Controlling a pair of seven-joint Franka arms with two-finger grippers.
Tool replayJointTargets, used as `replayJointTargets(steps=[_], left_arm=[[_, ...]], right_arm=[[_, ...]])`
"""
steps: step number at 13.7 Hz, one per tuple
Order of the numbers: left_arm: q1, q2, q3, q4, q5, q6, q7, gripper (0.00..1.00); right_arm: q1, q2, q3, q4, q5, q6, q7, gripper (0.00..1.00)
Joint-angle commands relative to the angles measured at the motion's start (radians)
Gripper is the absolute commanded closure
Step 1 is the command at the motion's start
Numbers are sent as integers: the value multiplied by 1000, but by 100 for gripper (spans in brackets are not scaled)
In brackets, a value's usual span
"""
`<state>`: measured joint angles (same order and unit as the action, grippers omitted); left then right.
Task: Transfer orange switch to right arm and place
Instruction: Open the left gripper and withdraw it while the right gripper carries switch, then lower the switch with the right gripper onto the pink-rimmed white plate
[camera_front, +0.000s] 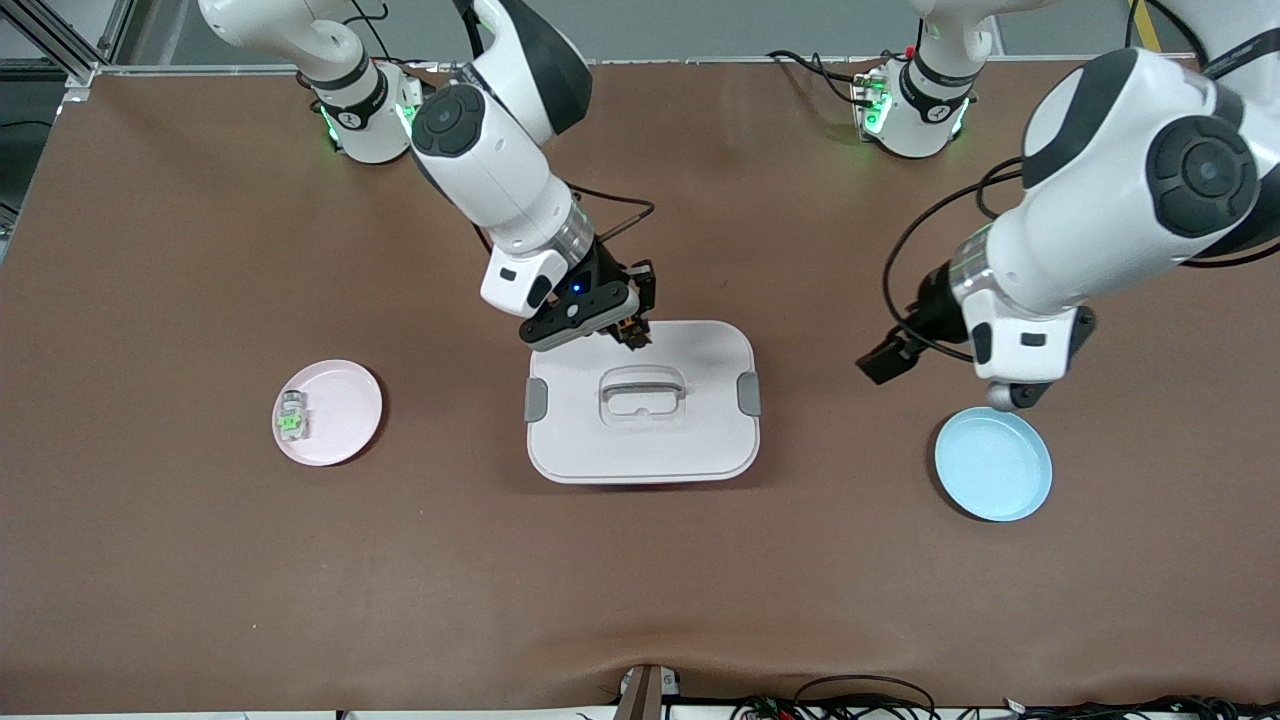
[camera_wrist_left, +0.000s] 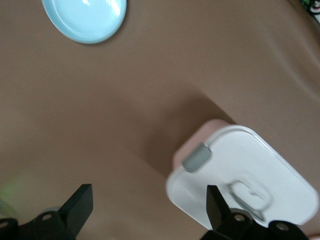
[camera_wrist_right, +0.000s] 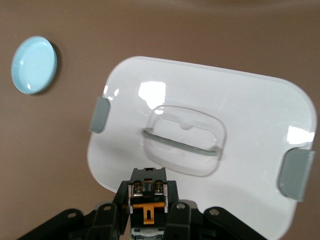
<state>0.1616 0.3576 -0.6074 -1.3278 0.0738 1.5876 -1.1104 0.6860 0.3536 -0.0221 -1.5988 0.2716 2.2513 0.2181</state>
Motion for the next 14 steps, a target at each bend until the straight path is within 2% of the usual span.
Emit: replayJointTargets(steps=[1,3,5,8,14], left_arm=[[59,-29,-3,-10,93,-87,243,0],[116,-31,-3,-7,121,-112,468,0],[159,-38,-2,-4,133,-112,592,0],[222,-52,-5,4,121,-113,607,0],[223,-86,-15,29,121,-115,632,0]], right_arm=[[-61,2,10,23,-35,-120,-155,100],[-103,-7,10,22,-86,-191,-261,100],[-135,-8,10,22,-138,-237,-333,100],[-187,-10,10,17,-167,-269,-483,100],[-307,-27,8,-4,-216,-305,-785,100]])
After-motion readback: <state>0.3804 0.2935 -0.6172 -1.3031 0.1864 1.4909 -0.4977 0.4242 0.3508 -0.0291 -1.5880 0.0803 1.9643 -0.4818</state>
